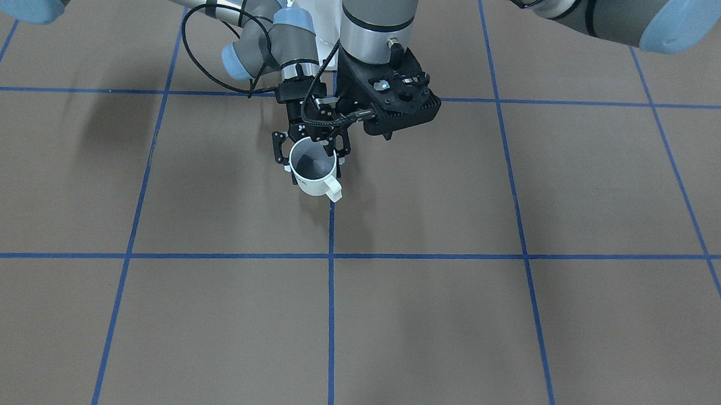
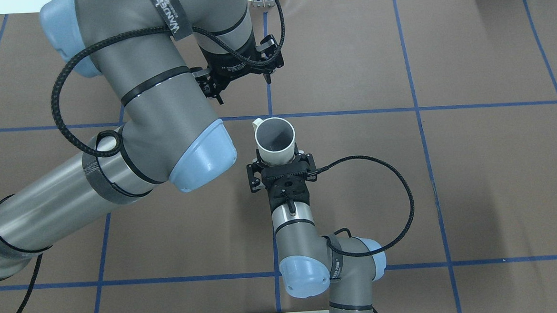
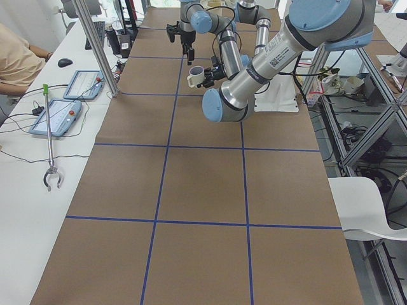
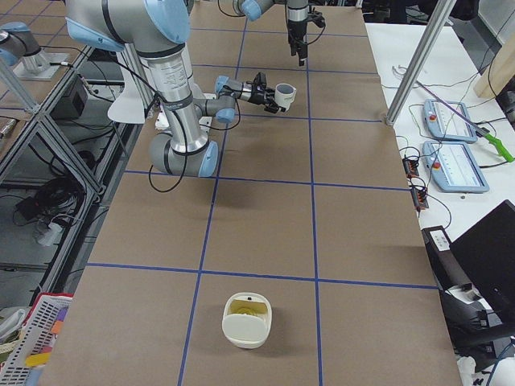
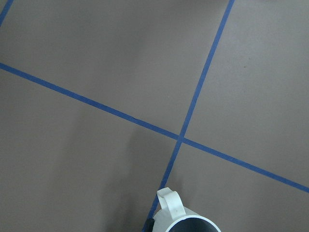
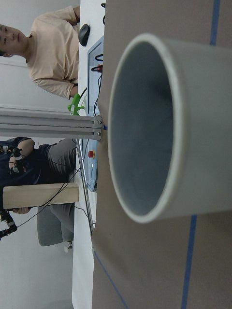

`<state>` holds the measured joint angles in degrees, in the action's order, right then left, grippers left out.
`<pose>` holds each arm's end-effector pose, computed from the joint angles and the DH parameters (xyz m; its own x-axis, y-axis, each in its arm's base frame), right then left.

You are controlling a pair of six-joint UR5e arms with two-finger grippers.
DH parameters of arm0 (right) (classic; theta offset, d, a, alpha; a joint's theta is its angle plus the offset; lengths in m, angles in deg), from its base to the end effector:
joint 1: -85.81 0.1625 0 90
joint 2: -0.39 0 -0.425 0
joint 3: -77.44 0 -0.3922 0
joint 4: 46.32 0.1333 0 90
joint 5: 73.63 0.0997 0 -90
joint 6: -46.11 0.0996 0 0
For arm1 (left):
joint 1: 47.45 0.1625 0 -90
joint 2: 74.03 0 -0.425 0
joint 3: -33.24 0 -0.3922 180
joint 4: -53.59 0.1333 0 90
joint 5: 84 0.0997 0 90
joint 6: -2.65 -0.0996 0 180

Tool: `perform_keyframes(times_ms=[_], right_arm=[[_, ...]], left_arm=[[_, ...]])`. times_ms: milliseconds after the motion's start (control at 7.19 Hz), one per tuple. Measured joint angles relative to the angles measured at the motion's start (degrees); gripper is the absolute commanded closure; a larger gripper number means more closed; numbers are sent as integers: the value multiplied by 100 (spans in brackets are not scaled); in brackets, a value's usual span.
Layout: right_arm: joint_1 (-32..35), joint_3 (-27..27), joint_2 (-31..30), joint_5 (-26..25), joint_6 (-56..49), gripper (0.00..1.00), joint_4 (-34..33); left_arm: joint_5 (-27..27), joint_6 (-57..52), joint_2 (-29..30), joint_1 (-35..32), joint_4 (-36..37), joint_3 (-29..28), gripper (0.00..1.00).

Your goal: Left arm hands cup to right arm to dump lemon

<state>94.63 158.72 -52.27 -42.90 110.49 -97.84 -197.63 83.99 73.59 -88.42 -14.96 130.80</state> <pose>-0.6460 -0.3218 0.2405 0.7189 -0.1120 0.6860 -0.6099 0.3716 0.6999 0.4361 -0.5024 0.0311 0.5983 -0.3369 -0.7270 0.3049 0.9348 -0.1823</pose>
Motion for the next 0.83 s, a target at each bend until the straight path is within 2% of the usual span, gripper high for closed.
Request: perform_keyframes(times_ms=[139,417,834], right_arm=[[-24,3,86,-225,27,82,-147],[39,20,203,-577,85,81,-218],[161,20,299,-780,288,80,-196]], left_arm=[[-82,-65,-9,15,132,29,41],[-337,-78,-39,60,223,94,43],[-435,-28,-121,294,236,194,43]])
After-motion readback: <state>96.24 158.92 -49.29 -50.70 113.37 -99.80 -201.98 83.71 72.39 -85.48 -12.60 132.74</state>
